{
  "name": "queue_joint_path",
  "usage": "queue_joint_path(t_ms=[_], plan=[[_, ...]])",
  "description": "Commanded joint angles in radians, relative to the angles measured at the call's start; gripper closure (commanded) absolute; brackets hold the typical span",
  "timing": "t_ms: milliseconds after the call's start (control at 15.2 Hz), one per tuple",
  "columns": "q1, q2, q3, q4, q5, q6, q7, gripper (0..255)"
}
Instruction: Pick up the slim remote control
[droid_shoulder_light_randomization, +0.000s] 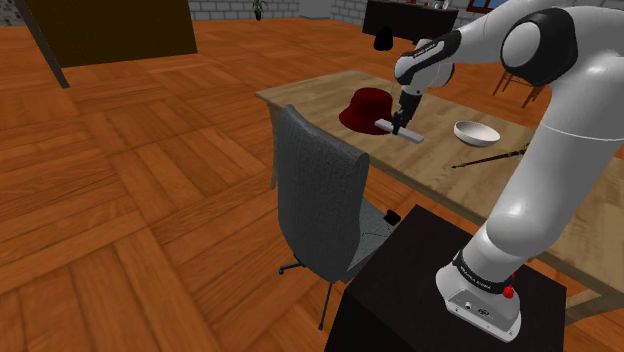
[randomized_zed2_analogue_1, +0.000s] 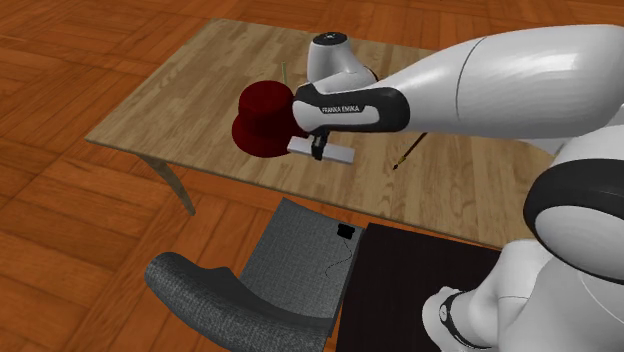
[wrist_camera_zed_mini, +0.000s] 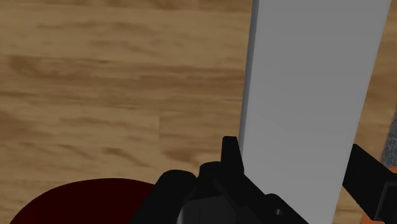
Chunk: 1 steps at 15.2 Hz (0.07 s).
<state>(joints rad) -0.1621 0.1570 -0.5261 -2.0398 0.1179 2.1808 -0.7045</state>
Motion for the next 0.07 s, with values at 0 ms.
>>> queue_joint_path(t_ms=[0], plan=[[0.0, -0.005, -0.001, 0.003, -0.003, -0.007, 0.002, 255]])
